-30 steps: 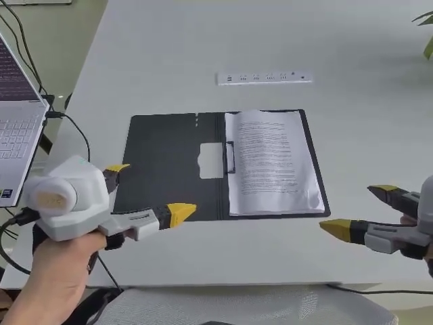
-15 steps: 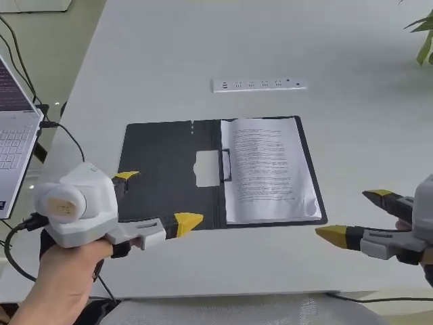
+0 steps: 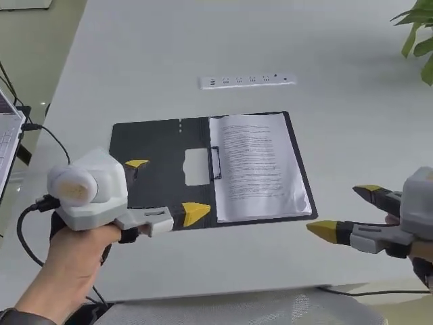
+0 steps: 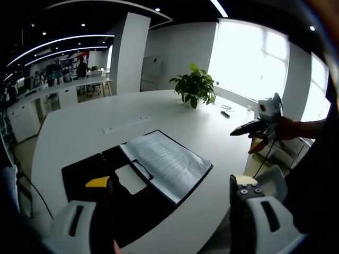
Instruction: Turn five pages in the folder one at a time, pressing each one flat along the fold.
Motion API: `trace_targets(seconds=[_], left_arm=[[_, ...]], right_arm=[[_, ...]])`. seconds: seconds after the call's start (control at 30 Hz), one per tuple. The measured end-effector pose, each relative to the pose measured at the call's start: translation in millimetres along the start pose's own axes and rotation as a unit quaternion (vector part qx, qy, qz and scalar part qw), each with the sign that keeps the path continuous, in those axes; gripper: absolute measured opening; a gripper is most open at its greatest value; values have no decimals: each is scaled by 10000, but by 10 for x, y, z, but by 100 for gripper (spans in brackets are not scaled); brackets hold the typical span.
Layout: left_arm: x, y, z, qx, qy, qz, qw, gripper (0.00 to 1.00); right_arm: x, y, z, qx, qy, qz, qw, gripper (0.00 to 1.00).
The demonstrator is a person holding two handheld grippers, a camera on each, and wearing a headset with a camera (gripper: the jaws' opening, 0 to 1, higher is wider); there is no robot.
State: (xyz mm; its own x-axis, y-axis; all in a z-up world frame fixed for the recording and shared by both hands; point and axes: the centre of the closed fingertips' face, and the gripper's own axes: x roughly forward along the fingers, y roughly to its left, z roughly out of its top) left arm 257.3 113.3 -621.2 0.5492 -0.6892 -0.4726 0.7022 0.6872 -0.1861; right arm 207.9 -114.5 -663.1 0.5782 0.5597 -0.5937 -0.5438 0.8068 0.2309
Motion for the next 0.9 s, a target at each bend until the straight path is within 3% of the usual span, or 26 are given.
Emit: trace_targets(seconds=[0.27,0.57,0.9], left_arm=[[225,-99,126,165,22,-244,9996,90],[601,-297,324,362,-3,-608,9975,89],[1038,-559,318,581,220,-1166,9912,87]], right_arm=[[-14,-51,13,49,-50,-56,10000,83],[-33,-116,14,125,-99,-108,9998,83],[-84,-212,-3,173,-110,-179,9996,83]])
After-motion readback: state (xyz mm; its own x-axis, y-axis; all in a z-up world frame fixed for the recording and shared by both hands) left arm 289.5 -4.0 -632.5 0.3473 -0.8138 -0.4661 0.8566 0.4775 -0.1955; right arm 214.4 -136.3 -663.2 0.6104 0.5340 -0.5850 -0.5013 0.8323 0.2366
